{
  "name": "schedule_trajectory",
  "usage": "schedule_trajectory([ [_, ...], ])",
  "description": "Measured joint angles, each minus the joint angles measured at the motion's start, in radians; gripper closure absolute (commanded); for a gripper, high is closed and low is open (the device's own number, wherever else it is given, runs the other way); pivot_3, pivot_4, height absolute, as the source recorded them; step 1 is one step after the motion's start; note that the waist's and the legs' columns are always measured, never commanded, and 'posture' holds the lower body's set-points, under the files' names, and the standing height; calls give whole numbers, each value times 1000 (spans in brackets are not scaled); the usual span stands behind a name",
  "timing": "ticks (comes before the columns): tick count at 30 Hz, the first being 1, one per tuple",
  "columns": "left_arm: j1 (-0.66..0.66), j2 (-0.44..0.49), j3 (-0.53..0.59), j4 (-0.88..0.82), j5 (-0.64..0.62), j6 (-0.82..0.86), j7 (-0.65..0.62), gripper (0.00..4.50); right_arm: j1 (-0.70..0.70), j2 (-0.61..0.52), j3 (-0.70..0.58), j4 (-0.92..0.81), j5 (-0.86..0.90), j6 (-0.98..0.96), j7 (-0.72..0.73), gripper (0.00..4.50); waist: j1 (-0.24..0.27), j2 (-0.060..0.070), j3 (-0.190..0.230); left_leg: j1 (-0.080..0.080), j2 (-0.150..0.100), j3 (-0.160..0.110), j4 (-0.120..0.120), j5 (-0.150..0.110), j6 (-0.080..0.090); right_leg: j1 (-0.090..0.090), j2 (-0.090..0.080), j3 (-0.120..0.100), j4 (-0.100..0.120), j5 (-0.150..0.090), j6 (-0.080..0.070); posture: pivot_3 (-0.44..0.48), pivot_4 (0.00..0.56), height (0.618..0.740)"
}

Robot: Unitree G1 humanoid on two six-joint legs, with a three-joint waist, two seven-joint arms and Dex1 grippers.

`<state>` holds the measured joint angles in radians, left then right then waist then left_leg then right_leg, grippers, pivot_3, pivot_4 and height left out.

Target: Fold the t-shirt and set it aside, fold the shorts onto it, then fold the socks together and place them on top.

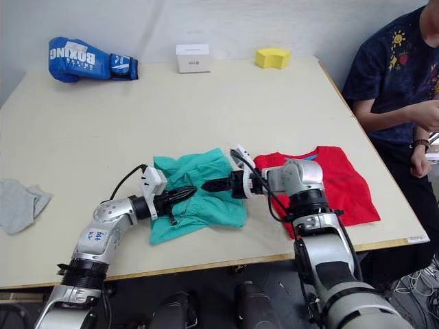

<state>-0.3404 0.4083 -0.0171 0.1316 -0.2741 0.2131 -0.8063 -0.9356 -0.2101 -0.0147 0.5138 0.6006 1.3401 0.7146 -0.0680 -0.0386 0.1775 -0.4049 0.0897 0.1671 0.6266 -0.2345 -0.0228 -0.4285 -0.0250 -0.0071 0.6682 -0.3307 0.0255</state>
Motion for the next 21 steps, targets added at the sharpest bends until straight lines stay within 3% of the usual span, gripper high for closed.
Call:
schedule_trajectory([
  [6,2,-30,22,-18,-45,19,-1,4500,7,-54,15,-108,7,62,9,4369,4,0,0,-1,0,0,0,0,1,0,-1,0,-1,0,0,0,150,740],
  [8,2,-39,29,-58,-80,45,-3,4500,12,-83,10,-164,26,100,11,4442,8,0,0,-2,0,0,0,0,0,-1,0,0,-1,0,0,0,150,740],
  [11,20,-10,29,-176,-141,111,-41,3972,42,-193,5,-310,87,183,47,4500,11,0,0,-2,0,0,-1,-1,0,-1,0,0,-3,0,0,0,150,740],
  [16,68,47,51,-334,-239,221,-68,2427,107,-593,-21,-524,223,192,273,4500,18,3,3,-3,-2,-1,-1,-3,4,0,-1,0,-7,1,3,0,150,740],
  [21,101,108,84,-443,-337,305,-94,951,152,-899,-36,-533,218,-2,539,4500,4,3,4,1,-3,-2,-1,-7,8,2,1,4,-8,1,3,0,150,740],
])
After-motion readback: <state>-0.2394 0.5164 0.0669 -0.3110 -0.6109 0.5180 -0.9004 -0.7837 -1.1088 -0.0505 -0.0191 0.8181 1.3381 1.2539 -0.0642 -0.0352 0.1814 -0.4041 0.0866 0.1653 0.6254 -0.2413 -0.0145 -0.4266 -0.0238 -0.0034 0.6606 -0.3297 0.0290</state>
